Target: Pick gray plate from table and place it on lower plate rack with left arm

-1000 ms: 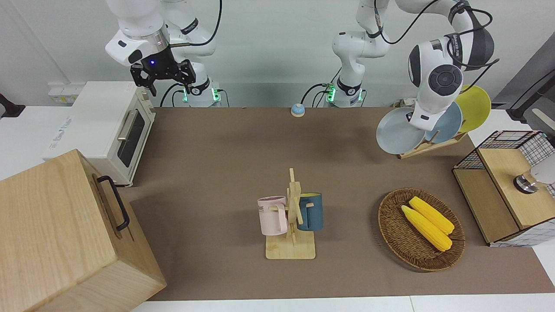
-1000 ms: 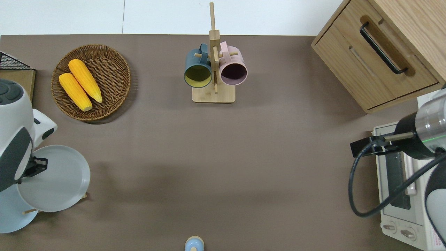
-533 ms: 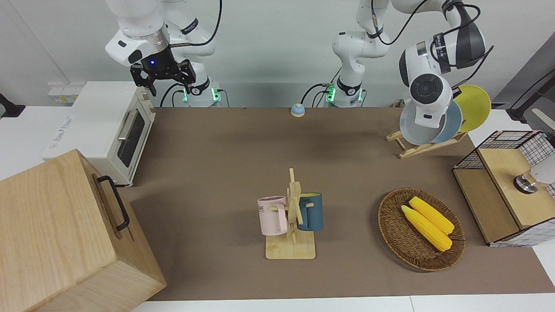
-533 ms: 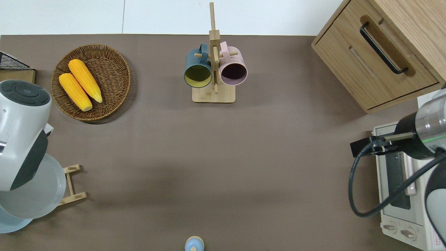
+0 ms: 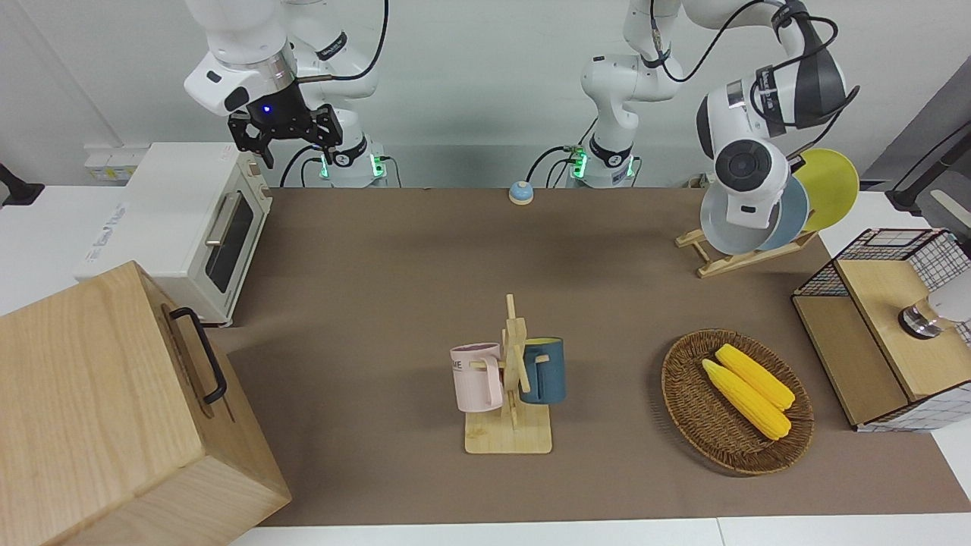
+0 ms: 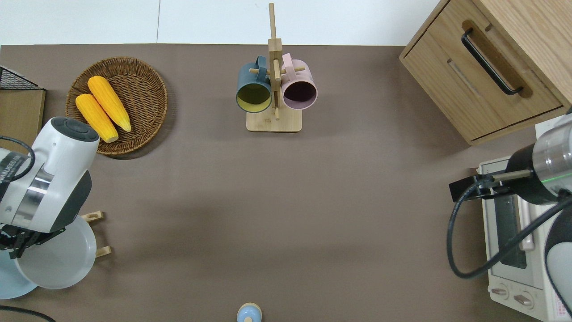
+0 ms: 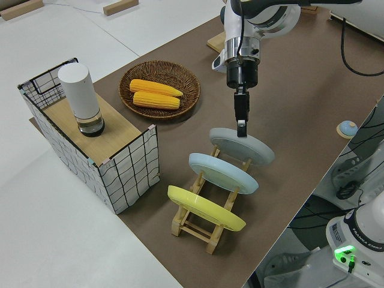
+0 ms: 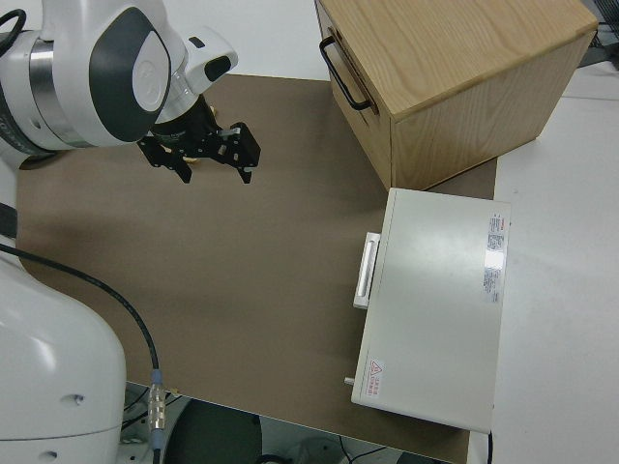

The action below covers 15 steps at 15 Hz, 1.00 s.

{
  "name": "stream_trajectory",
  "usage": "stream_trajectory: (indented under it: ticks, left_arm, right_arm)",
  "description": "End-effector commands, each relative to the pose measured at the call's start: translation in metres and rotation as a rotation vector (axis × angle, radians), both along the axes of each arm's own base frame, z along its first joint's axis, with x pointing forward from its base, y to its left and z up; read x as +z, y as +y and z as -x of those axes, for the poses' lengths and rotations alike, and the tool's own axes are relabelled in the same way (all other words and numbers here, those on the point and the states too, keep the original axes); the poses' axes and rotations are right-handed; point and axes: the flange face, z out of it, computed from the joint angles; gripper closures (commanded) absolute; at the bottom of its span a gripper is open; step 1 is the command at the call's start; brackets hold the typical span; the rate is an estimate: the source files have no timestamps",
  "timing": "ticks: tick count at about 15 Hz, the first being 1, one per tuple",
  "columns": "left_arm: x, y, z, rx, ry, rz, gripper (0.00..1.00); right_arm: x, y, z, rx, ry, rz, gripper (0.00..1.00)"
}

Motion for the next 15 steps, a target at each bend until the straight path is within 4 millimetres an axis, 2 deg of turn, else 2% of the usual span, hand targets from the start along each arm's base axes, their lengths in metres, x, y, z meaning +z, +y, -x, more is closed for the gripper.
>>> stream_trajectory:
  ticks: [1, 2, 3, 8, 11, 14, 15]
  left_arm:
    - [-0.001, 0.002, 0.007, 0.034, 0.004, 0.003, 0.96]
    - [-0.001, 0.001, 0.008, 0.036, 0.004, 0.009, 0.72]
    - [-0.002, 0.001, 0.007, 0.037, -0.001, 0.012, 0.60]
    - [-0.001, -0.003, 0.002, 0.022, -0.011, 0.025, 0.35]
    - [0.010, -0.010, -0.003, 0.035, -0.043, 0.073, 0.25]
    - [0.030, -0.033, -0.010, 0.012, -0.154, 0.177, 0.02]
    - [0.035, -0.047, -0.013, -0.003, -0.207, 0.230, 0.01]
  right_arm:
    - [0.004, -0.004, 0.003, -0.005, 0.005, -0.002, 0.011]
    - [0.004, -0.004, 0.003, -0.005, 0.005, -0.002, 0.011]
    - [0.004, -0.004, 0.003, -0.005, 0.005, -0.002, 0.011]
    - [0.004, -0.003, 0.003, -0.003, 0.005, -0.002, 0.011]
    - [0.004, -0.003, 0.003, -0.003, 0.005, 0.000, 0.011]
    - [0.004, -0.004, 0.003, -0.005, 0.005, -0.002, 0.011]
    - [0.004, -0.003, 0.003, -0.003, 0.005, -0.002, 0.011]
